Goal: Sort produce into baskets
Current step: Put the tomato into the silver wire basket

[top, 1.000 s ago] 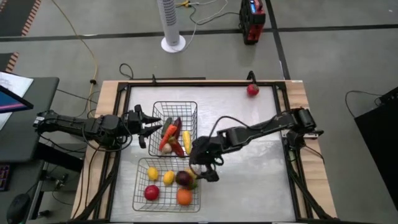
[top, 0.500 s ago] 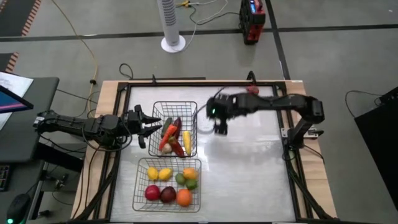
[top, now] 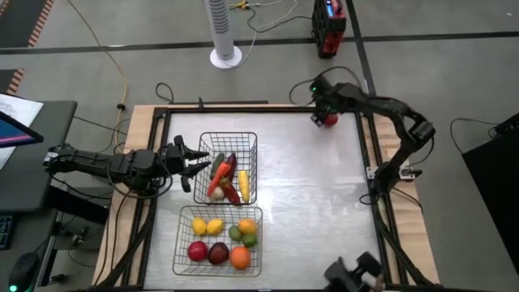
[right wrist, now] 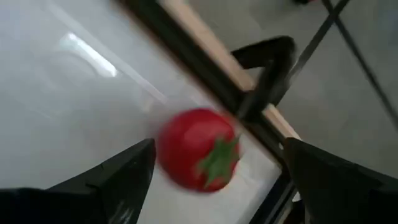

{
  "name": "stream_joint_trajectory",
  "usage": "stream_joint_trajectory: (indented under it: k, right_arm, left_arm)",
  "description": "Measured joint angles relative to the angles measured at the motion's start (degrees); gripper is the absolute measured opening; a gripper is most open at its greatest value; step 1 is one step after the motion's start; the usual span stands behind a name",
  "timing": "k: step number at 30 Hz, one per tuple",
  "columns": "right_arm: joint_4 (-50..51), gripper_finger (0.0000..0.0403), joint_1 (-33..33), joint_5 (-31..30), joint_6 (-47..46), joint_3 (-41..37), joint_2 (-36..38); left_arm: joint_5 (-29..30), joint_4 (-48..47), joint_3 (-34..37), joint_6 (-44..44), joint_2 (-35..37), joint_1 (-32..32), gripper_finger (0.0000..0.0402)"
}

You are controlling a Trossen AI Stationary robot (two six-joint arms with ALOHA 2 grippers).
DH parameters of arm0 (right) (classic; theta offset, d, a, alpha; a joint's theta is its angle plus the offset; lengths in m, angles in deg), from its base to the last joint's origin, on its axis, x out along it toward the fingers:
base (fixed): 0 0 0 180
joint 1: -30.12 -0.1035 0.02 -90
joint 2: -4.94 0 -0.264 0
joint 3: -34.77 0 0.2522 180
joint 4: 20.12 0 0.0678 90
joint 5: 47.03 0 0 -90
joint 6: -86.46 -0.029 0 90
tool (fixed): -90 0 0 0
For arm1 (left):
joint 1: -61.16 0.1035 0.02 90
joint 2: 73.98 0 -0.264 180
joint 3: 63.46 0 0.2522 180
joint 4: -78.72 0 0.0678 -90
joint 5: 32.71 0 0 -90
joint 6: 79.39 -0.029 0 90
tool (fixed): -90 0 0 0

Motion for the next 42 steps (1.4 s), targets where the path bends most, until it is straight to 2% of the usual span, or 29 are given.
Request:
stream_joint_trajectory:
  k: [4, 8, 13, 22, 27, 30, 35, 39, 42]
  right_arm:
    - [-3.68, 0.038, 6.09, 4.69, 1.36, -0.02, 0.0]
    - [-4.15, 0.038, 9.33, 10.02, 1.03, -0.02, -1.67]
    - [-3.17, 0.038, 8.79, 11.85, 0.79, -0.15, -5.16]
    - [2.81, 0.0378, 6.91, 11.57, -0.87, -0.2, -9.42]
    - [1.88, 0.0357, 6.17, 11.5, -0.51, -0.2, -9.28]
    - [4.36, 0.0338, 5.27, 13.64, 0.39, 0.09, -9.26]
    - [13.25, 0.0333, 0.0, 18.49, -1.54, 1.33, -7.21]
    - [14.84, 0.0336, -8.8, 24.34, -3.74, 1.38, -3.34]
    - [12.14, 0.0335, -17.04, 29.19, -5.85, 1.38, 0.25]
  left_arm:
    - [0.23, 0.0, 0.0, -0.63, 0.0, 0.0, 0.0137]
    - [0.26, 0.0, 0.0, -0.65, 0.0, -0.02, 0.0137]
    - [0.28, -0.04, 0.0, -0.67, 0.0, -0.02, 0.0137]
    - [-0.2, -0.52, 0.0, -0.19, 0.0, -0.02, 0.0137]
    - [-0.21, -0.5, 0.0, -0.15, 0.0, -0.02, 0.0137]
    - [-0.61, -0.77, 0.0, 0.8, 0.0, 0.0, 0.0137]
    - [-0.95, -1.34, 0.0, 0.73, 0.0, -0.02, 0.0137]
    - [-0.69, -1.31, 0.0, 0.97, 0.0, -0.01, 0.0137]
    - [-0.68, -0.87, 0.0, 1.57, -0.02, 0.0, 0.0137]
